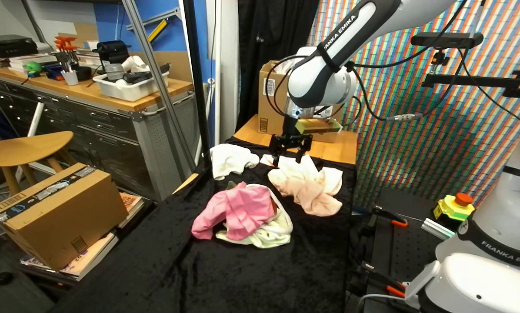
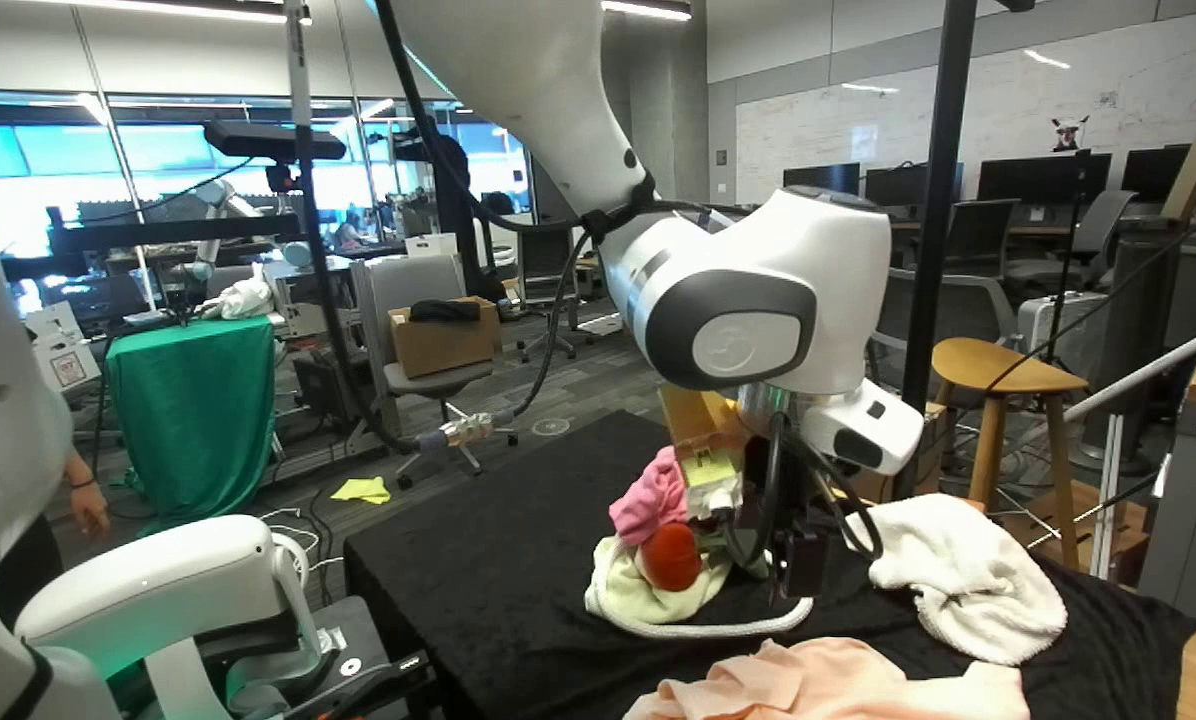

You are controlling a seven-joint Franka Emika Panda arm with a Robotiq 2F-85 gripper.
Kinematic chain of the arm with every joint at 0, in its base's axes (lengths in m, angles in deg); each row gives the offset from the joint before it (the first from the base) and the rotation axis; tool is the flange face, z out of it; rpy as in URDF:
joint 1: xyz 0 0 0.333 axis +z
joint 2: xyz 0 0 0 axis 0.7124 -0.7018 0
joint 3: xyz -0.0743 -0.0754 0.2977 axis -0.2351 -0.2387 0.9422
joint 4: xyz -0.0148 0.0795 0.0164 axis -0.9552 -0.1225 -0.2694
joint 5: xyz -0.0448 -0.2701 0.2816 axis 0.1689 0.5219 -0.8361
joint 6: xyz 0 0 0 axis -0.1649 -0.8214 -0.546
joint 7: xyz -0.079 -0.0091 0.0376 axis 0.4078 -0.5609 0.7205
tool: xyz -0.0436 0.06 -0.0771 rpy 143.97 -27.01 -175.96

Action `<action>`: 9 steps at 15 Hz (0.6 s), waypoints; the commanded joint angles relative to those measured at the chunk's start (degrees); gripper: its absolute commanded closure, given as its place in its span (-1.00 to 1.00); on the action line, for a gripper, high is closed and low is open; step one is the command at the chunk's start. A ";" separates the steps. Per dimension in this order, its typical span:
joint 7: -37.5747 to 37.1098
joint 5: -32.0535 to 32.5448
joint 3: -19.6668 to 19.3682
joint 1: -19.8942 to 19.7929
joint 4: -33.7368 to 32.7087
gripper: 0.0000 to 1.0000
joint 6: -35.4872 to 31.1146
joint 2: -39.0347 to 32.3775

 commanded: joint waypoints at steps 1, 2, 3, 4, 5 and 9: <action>-1.82 -3.76 -0.48 -0.58 4.54 -1.00 -4.78 0.80; -2.83 -4.06 -0.79 -0.58 5.53 -1.00 -5.58 0.75; -3.32 -4.69 -0.91 -0.71 6.16 -1.00 -6.40 0.33; -4.12 -4.61 -1.22 -0.70 7.05 -1.00 -7.01 0.34; -4.60 -4.84 -1.32 -0.71 7.59 -1.00 -7.76 0.04; -6.27 -3.44 -1.90 -0.53 8.68 -1.00 -8.90 -1.49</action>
